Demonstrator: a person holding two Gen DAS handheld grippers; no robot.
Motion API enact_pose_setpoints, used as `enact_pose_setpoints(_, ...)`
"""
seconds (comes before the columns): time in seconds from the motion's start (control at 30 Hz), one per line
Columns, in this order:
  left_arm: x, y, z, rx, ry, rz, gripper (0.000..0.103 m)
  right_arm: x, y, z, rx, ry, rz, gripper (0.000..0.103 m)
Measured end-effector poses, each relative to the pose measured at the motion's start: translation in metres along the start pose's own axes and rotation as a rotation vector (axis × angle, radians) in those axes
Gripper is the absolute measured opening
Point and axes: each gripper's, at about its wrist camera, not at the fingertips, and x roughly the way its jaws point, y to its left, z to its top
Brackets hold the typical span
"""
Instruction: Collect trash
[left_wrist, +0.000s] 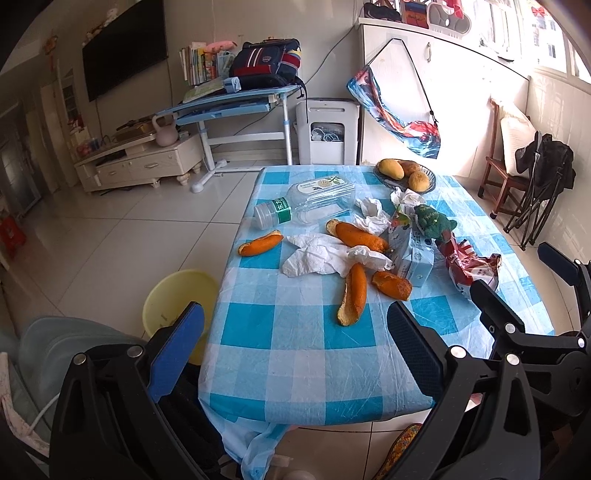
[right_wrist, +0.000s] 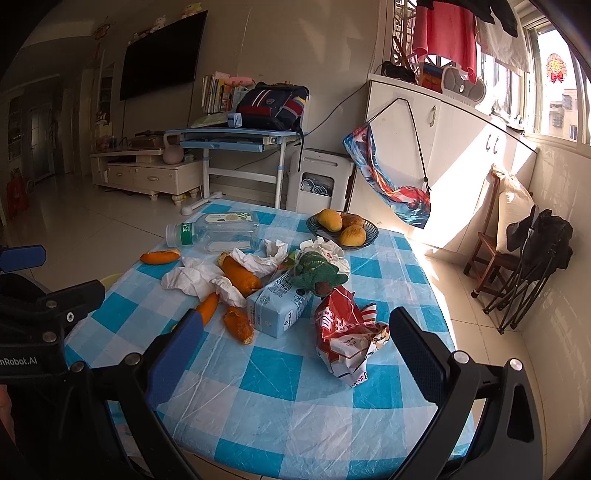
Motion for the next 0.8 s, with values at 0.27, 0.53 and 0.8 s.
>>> enact_pose_setpoints(0.27, 0.016, 0.011, 0.0, -0.018, 0.018, -0.01, 0.096, 0.009, -0.005, -0.003, 0.001, 0.028, -0.022, 0.097)
enact_pose_setpoints(0.53, 0.043, 0.023, -0.002, -0.051, 0.065, -0.018, 0.096, 0.022, -0.016, -0.007, 0.035, 0.08, -0.024, 0.097)
enact_pose_setpoints(0.8, 0.082, 0.003, -0.005, -0.007, 0.149, -0.051, 0.096, 0.03, -0.019, -0.011, 0.056, 0.116, 0.007, 0.097)
